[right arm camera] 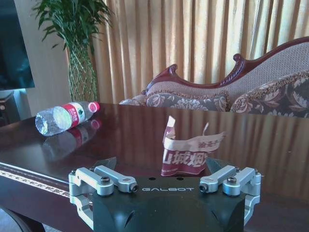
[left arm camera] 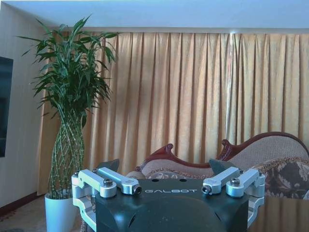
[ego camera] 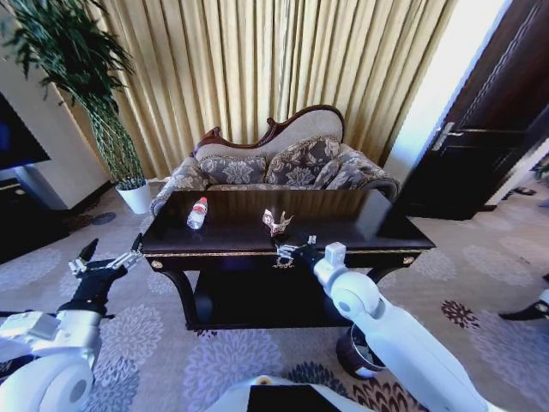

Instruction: Move to the front of the table and place the trash on the table into the trash bin.

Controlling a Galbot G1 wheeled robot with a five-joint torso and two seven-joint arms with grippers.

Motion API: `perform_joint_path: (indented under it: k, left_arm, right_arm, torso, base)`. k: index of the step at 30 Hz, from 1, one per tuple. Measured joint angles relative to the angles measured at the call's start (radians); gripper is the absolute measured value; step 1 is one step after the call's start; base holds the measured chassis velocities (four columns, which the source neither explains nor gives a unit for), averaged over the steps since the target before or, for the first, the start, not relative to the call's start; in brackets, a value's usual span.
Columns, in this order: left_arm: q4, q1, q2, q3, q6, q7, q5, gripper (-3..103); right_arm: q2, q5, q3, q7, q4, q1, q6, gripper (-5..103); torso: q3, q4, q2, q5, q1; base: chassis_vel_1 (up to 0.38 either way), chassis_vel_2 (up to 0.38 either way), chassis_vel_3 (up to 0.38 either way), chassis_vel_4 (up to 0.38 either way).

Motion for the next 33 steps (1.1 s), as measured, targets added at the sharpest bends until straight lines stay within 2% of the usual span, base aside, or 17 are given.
perform_joint_path:
  k: [5, 11, 23, 33]
  left_arm:
    - [0.000, 0.000, 0.000, 0.000, 0.001, 0.000, 0.001, 100]
    - [0.000, -0.003, 0.000, -0.001, 0.001, -0.001, 0.001, 100]
    - [0.000, -0.012, 0.004, -0.001, 0.003, -0.002, 0.002, 100]
    - [0.000, -0.014, 0.003, -0.009, 0.003, -0.002, 0.001, 100]
  right_arm:
    - [0.013, 0.051, -0.072, 0.092, -0.019, 0.065, 0.006, 100]
    - [0.043, 0.056, -0.122, 0.150, -0.052, 0.108, 0.017, 100]
    - [0.074, 0.038, -0.159, 0.172, -0.116, 0.162, 0.012, 100]
    - [0.126, 0.037, -0.194, 0.188, -0.215, 0.237, 0.007, 100]
  torso:
    - [0.000, -0.0001, 0.000, 0.0001, 0.000]
    - [0.000, 0.0000, 0.000, 0.0001, 0.000]
    - [0.000, -0.0001, 0.000, 0.0002, 0.000]
    - [0.000, 0.0000, 0.000, 0.0002, 0.000]
  base:
    - [0.000, 0.000, 0.000, 0.000]
    - [0.000, 0.000, 0.000, 0.000]
    - [0.000, 0.000, 0.000, 0.000]
    - [0.000, 0.000, 0.000, 0.000]
